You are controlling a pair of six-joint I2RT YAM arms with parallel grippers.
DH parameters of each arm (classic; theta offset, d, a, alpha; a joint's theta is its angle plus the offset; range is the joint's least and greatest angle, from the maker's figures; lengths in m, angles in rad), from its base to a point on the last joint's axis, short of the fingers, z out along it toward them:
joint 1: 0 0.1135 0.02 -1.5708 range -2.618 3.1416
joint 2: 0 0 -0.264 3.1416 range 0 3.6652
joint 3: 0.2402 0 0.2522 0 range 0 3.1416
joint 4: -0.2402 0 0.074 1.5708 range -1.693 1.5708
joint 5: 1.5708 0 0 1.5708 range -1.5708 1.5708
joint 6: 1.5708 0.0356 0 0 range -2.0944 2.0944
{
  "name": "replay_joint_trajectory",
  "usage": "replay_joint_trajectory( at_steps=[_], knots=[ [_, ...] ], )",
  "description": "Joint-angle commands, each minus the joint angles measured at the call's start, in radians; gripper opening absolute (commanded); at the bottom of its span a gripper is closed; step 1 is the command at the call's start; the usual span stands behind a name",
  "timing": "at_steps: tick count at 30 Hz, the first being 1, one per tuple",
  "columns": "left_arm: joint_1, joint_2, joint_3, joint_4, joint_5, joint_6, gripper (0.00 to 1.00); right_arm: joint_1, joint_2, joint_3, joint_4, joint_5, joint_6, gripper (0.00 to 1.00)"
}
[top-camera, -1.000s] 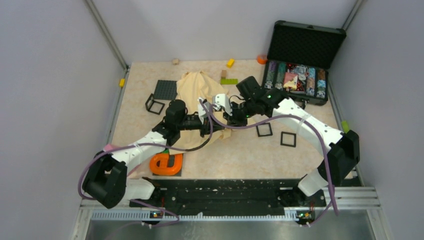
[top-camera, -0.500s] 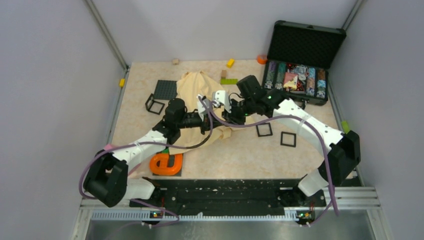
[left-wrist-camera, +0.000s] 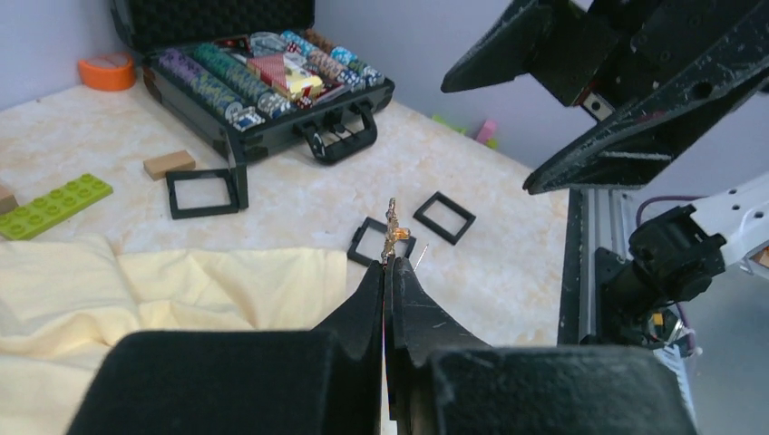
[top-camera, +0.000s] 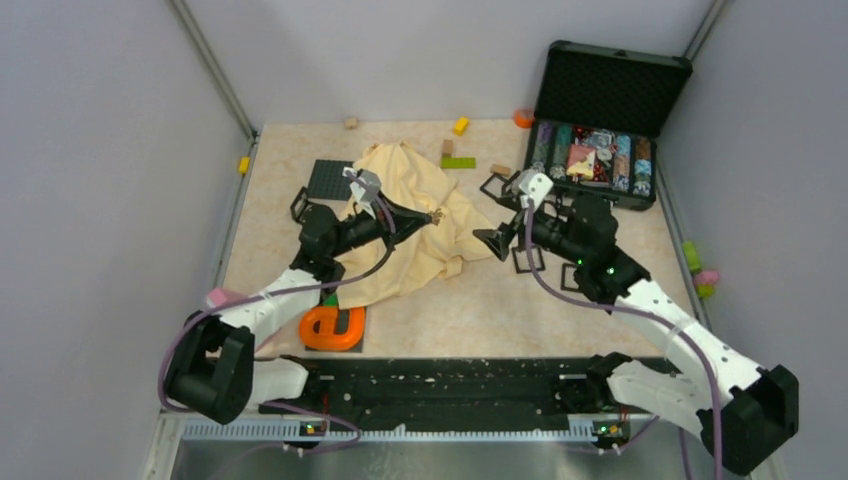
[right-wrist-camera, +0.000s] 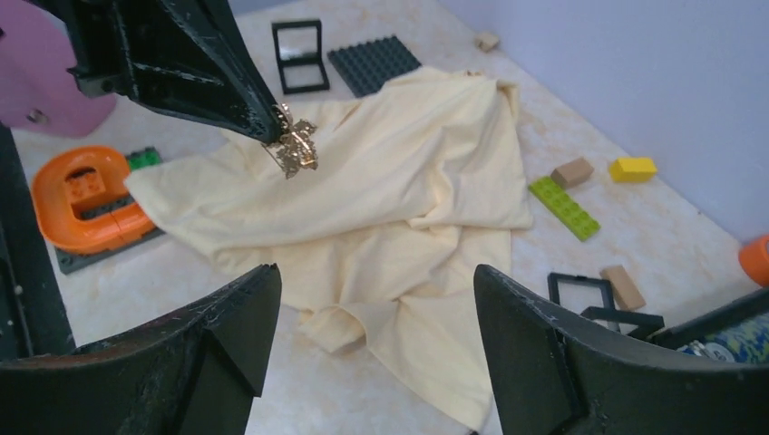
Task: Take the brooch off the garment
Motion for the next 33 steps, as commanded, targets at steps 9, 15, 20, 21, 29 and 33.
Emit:
replay_joint_trajectory(
  at_steps=[9,15,20,21,29,33],
  knots=[
    [0.003,-0.187,-0.066,0.116,-0.322,-0.318,0.0,0.012,-0.082,-0.35,0.731,0.102,0.728,0.89],
    [0.005,-0.324,-0.145,0.024,-0.582,-0.501,0.0,0.056,0.029,-0.433,1.111,0.019,0.758,0.83],
    [0.007,-0.455,-0.188,-0.063,-0.632,-0.456,0.0,0.164,0.134,-0.379,1.174,0.072,0.711,0.76],
    [0.006,-0.468,-0.191,-0.075,-0.627,-0.46,0.0,0.181,0.157,-0.376,1.209,0.088,0.71,0.72],
    [0.005,-0.47,-0.327,0.257,-0.472,-0.638,0.0,0.262,0.336,-0.287,1.363,0.133,0.749,0.57],
    [0.0,-0.446,-0.332,0.311,-0.389,-0.679,0.0,0.277,0.383,-0.249,1.353,0.152,0.756,0.58]
  ],
)
